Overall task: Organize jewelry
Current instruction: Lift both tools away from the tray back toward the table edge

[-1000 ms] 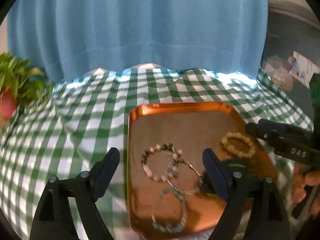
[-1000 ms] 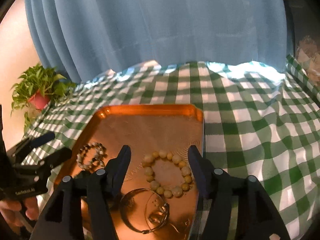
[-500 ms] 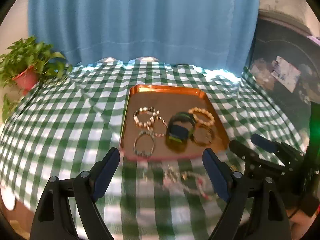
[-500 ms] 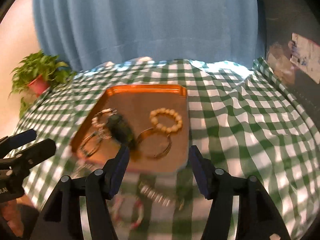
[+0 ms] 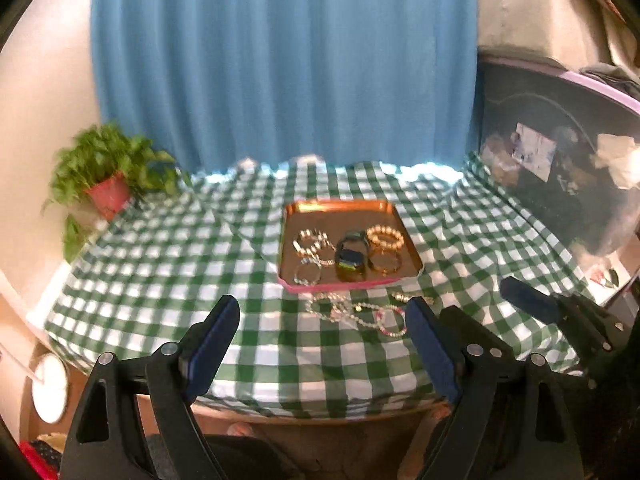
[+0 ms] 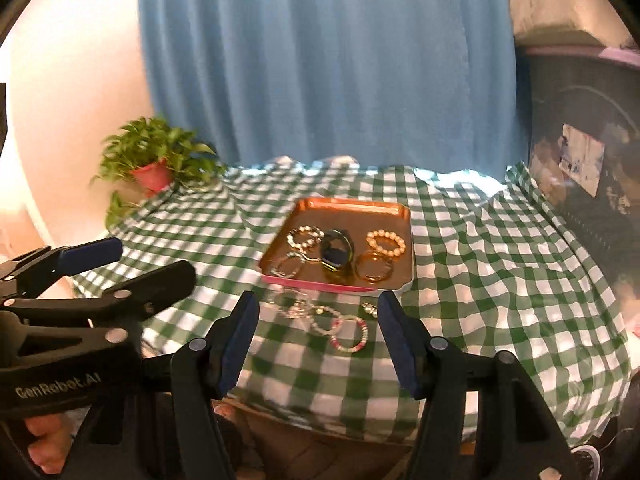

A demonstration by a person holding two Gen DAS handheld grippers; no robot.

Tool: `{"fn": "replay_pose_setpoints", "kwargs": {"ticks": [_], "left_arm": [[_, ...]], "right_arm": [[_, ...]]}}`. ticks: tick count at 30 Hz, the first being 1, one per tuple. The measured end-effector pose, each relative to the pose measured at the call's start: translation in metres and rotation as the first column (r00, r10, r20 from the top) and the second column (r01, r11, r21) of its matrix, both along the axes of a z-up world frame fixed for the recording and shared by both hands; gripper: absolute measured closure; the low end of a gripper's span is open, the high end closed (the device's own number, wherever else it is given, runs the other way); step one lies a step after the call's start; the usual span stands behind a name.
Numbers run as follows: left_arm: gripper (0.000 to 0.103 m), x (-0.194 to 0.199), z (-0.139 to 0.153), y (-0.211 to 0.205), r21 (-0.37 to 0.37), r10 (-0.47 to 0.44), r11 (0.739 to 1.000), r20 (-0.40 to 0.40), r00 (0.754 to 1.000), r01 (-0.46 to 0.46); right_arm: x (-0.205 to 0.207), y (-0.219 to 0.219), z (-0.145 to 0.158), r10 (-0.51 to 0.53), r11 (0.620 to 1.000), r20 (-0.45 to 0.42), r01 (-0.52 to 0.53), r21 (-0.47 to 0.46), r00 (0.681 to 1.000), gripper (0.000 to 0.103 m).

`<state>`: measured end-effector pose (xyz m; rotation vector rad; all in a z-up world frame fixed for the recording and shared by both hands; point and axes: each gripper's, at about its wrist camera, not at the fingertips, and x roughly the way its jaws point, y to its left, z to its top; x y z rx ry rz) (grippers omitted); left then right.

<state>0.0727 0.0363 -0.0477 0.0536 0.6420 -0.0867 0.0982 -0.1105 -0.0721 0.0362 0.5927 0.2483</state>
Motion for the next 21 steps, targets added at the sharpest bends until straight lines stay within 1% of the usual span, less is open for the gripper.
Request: {"fn": "replay_pose_setpoints", "kwargs": {"ticks": [2, 5, 8, 10, 16, 21], "left_arm": [[0.018, -0.016, 0.01, -0.001, -0.001, -0.01, 1.0, 0.022, 1.0, 0.01], [0.018, -0.032, 0.018, -0.002, -0.028, -0.026, 0.999, 0.023, 0.999, 0.027], [0.018, -0.039, 0.019, -0.001, -0.029, -0.036, 0.999, 0.016, 0.999, 0.036], [0.017, -0.041, 0.016, -0.001, -0.028, -0.035, 0.999, 0.006, 0.999, 0.036], [0.016, -0.038, 0.002, 0.001, -0.041, -0.026, 0.999, -0.025, 0.999, 0.025], [0.016, -0.029, -0.009, -0.003, -0.043, -0.027, 0.999, -0.059, 0.998, 0.024]], "right_arm": [[-0.016, -0.001, 0.01, -0.013, 1.0, 0.022, 0.013, 0.007, 1.0, 0.031], [-0.034, -0.002, 0.019, -0.014, 0.999, 0.038, 0.013, 0.039, 0.999, 0.027], [-0.045, -0.001, 0.022, -0.009, 0.999, 0.044, 0.007, 0.041, 0.999, 0.024], [-0.047, 0.0, 0.02, -0.015, 0.999, 0.041, 0.013, 0.042, 0.999, 0.019], [-0.048, 0.003, 0.009, -0.005, 0.999, 0.028, 0.004, 0.033, 1.0, 0.018], [-0.043, 0.002, -0.001, -0.003, 1.0, 0.008, 0.003, 0.03, 1.0, 0.018]]}}
